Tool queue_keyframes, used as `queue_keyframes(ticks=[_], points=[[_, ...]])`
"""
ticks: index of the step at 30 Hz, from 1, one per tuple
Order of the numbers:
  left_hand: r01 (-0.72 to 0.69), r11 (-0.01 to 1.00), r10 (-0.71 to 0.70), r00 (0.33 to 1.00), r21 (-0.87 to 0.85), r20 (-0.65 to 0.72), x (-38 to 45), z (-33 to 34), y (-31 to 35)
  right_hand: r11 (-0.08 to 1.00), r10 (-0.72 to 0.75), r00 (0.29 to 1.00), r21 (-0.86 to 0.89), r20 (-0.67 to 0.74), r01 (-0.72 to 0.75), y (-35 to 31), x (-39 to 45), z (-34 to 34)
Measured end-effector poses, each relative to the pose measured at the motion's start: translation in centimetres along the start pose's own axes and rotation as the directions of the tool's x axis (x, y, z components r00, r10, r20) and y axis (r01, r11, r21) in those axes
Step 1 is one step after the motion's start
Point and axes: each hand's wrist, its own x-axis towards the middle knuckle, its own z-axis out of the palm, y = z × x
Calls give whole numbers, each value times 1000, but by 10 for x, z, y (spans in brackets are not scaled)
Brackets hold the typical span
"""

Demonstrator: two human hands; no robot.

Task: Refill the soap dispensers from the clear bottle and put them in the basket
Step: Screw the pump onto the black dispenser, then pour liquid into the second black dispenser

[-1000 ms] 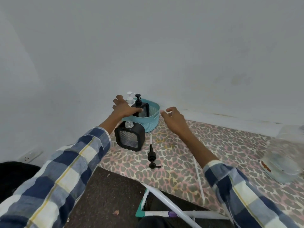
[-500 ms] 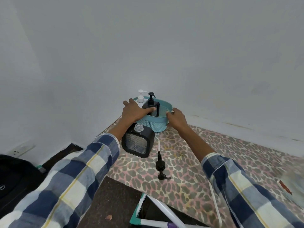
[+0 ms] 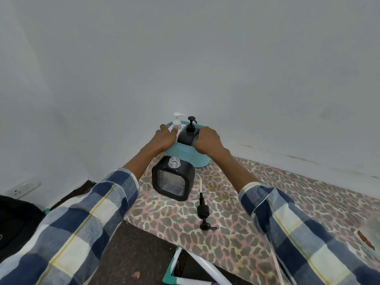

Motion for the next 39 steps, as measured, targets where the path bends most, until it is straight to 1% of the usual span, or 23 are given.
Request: queue_keyframes(ticks=[1, 3, 5, 6, 7, 9, 12, 14, 17, 19, 21, 24, 25, 27, 29, 31, 32, 33, 34, 36, 39], points=[[-4, 1000, 4, 1000, 3, -7, -1, -1, 0, 999, 20, 997, 37, 73, -23, -3, 5, -3], [-21, 999, 22, 999, 47, -24, -1, -2, -1, 965, 76, 967, 227, 245, -133, -8, 21, -9], [-58, 991, 60, 998, 122, -18, 0, -4, -4, 845, 86, 910, 454, 405, -283, -10, 30, -13], [-79, 985, 82, 997, 155, -14, 2, -5, -7, 794, 108, 892, 502, 438, -343, -8, 34, -12], [-93, 980, 96, 995, 178, -8, 4, -7, -10, 753, 132, 880, 531, 457, -388, -7, 37, -11], [-119, 970, 124, 992, 211, -14, 6, -9, -11, 691, 121, 865, 584, 487, -425, -4, 42, -6], [-192, 942, 216, 975, 275, -58, 8, -8, -9, 661, 116, 858, 606, 500, -443, 2, 49, 1], [-195, 935, 226, 971, 297, -73, 10, -7, -8, 668, 125, 857, 597, 499, -445, 4, 53, 3], [-192, 931, 226, 971, 310, -79, 11, -5, -9, 750, 114, 842, 510, 528, -422, 11, 68, 19], [-186, 931, 221, 972, 316, -81, 10, -3, -11, 800, 128, 873, 471, 471, -371, 10, 71, 25], [-174, 936, 202, 977, 306, -63, 7, -4, -11, 839, 129, 910, 447, 393, -312, -4, 46, 10], [-148, 971, 153, 988, 190, -17, 5, -8, -12, 934, 89, 966, 316, 244, -165, -11, 25, -3], [-145, 978, 147, 989, 152, 0, 2, -9, -13, 943, 77, 981, 306, 181, -131, -11, 20, -6], [-117, 988, 117, 993, 98, 10, -4, -9, -15, 930, 92, 994, 353, 54, -105, -10, 9, -12], [-72, 996, 74, 996, 44, -51, -18, -10, -15, 914, 71, 994, 404, -82, -31, -8, -9, -16], [-82, 996, 72, 977, -46, -200, -36, -13, -13, 884, 14, 981, 460, -195, 79, -6, -33, -16], [-117, 988, 84, 957, -103, -278, -47, -15, -13, 861, -15, 977, 494, -213, 121, -5, -47, -16], [-158, 975, 96, 936, -158, -339, -58, -17, -13, 840, -55, 979, 521, -198, 153, -3, -62, -16], [-183, 962, 99, 926, -204, -364, -68, -18, -14, 824, -103, 982, 539, -161, 174, 0, -76, -14], [-182, 945, 93, 945, -270, -314, -88, -17, -17, 827, -175, 982, 532, -65, 183, 6, -97, -3], [-180, 938, 121, 971, -295, -205, -114, -11, -25, 875, -201, 980, 450, -1, 180, 11, -112, 21]])
